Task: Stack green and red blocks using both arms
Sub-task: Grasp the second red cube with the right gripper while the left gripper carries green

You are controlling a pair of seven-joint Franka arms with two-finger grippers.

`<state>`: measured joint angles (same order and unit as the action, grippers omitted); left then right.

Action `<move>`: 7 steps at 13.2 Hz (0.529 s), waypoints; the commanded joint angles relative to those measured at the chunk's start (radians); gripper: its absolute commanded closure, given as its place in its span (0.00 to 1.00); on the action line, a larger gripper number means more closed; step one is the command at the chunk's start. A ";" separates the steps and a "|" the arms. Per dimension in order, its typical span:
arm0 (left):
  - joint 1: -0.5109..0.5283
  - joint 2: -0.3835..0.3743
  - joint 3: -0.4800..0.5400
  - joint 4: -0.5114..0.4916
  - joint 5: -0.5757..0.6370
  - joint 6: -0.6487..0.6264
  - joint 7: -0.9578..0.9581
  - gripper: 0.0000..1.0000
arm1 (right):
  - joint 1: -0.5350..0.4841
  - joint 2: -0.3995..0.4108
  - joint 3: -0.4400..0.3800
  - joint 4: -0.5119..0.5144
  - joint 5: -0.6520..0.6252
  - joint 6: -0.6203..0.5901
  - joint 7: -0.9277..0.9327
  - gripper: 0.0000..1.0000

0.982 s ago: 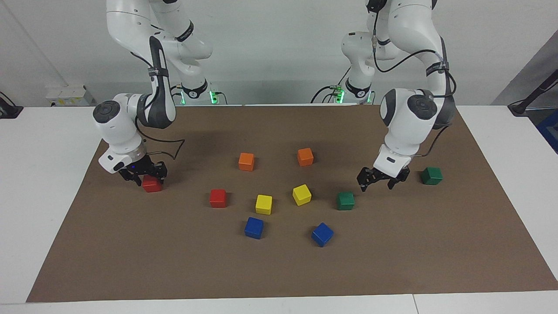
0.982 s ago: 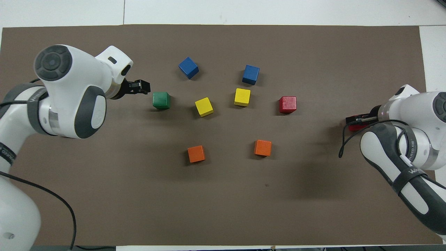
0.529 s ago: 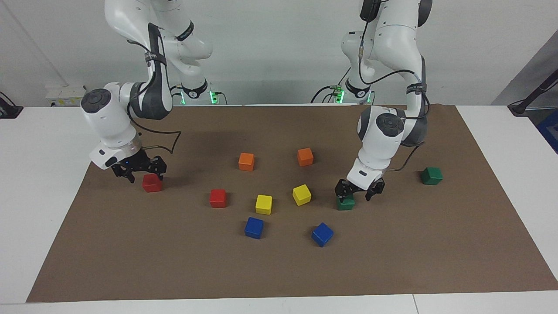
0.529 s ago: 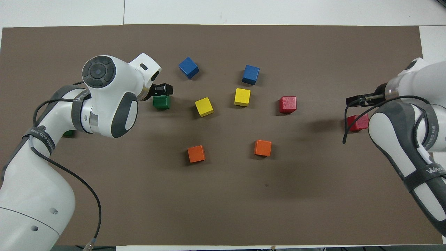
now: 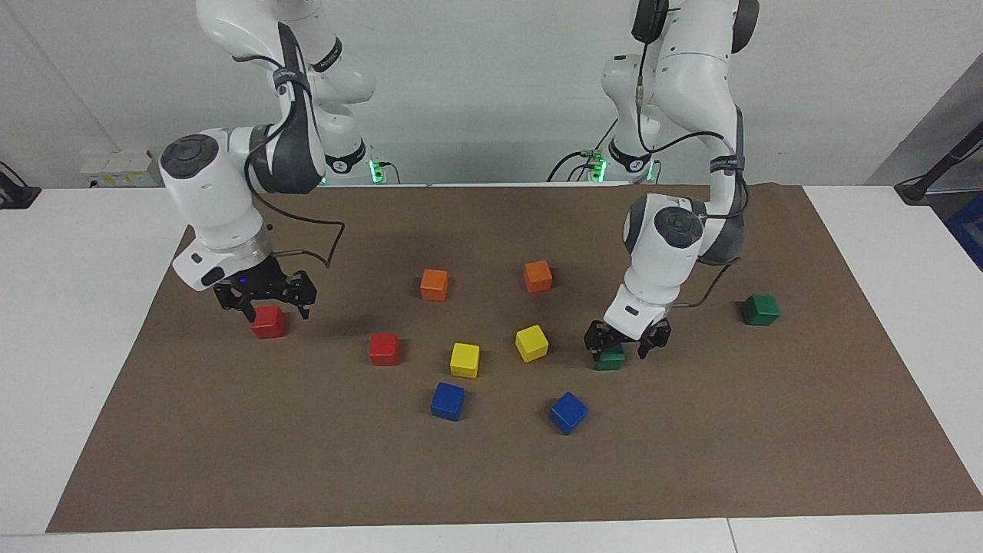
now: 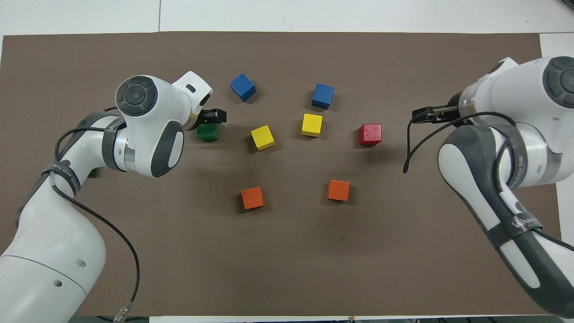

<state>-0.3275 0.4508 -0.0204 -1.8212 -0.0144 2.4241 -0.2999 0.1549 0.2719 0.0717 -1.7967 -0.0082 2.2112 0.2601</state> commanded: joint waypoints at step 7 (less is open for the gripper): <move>-0.008 -0.018 0.022 0.028 0.025 -0.074 -0.010 1.00 | 0.043 0.052 -0.001 -0.142 -0.013 0.149 0.114 0.01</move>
<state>-0.3439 0.4499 -0.0090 -1.8292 -0.0030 2.4192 -0.2999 0.1944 0.3425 0.0711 -1.8759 -0.0104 2.3072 0.3454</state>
